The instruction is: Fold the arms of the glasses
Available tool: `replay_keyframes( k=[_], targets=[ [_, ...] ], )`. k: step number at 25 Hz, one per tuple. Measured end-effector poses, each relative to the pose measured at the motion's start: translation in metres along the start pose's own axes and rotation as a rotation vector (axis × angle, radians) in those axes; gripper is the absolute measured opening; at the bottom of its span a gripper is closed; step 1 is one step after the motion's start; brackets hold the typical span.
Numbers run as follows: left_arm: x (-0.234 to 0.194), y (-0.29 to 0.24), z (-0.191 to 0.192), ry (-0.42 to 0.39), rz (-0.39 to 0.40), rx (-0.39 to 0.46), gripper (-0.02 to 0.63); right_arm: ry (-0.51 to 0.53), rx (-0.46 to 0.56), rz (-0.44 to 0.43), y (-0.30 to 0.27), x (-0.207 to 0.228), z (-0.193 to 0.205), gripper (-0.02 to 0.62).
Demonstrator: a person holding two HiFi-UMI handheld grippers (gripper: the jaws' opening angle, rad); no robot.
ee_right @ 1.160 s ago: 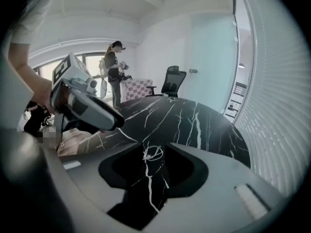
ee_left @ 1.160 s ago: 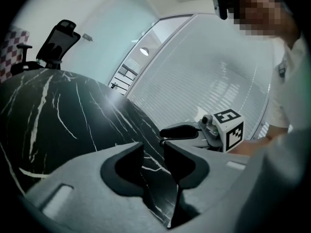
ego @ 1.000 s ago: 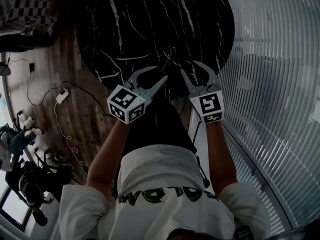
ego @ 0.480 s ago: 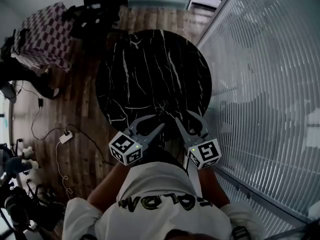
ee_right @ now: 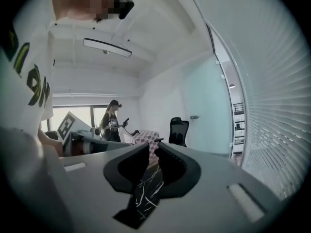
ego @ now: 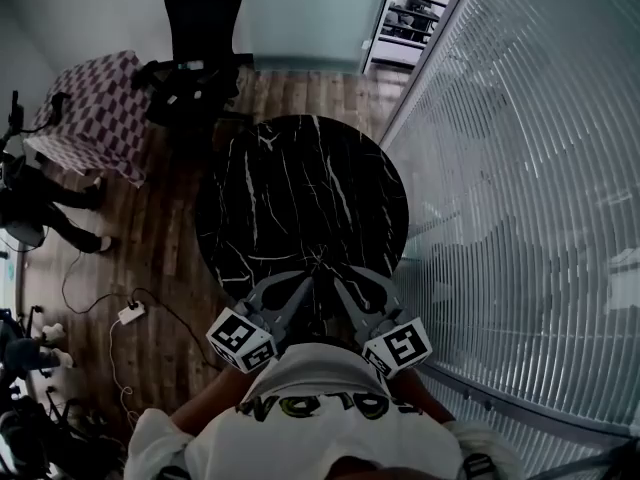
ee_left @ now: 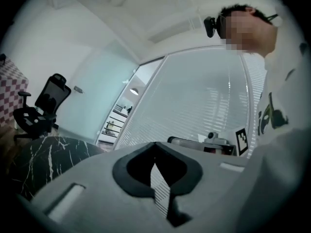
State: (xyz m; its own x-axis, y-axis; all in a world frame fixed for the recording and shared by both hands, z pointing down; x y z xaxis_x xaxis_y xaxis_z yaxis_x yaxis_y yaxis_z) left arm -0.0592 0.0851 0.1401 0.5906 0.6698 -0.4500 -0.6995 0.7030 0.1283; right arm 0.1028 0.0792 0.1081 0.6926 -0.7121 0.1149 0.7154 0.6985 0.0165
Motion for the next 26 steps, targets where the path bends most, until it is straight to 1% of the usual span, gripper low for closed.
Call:
replay_keyframes(
  k=[1,2,5,10,20,26],
  targets=[
    [0.001,0.001,-0.002,-0.01,-0.019,0.019,0.0,-0.006,0.016,-0.006,0.001,-0.002,-0.003,0.029],
    [0.001,0.002,-0.005,-0.022,-0.031,0.031,0.0,-0.013,0.031,-0.009,0.002,-0.004,-0.005,0.008],
    [0.003,-0.002,-0.009,-0.035,-0.049,0.049,-0.002,-0.017,0.061,-0.003,0.003,-0.004,-0.011,0.003],
    [0.003,-0.008,-0.006,-0.033,-0.071,0.059,0.0,-0.005,0.065,-0.008,-0.002,-0.003,-0.012,0.003],
    [0.008,-0.008,-0.002,-0.04,-0.074,0.041,0.0,-0.005,0.065,-0.013,-0.001,-0.003,-0.009,0.003],
    [0.011,-0.007,-0.003,-0.039,-0.082,0.047,0.0,-0.006,0.064,-0.012,0.001,-0.004,-0.009,0.003]
  ],
)
Point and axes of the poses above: the fingertips, and each gripper's own axes: y backward along the fingers, x to its right, z out of its underside, the point moved 8 cm from there along y, backward along the fingers, and after that the axes turned 10 degrees about x, right-handed, at the moved point
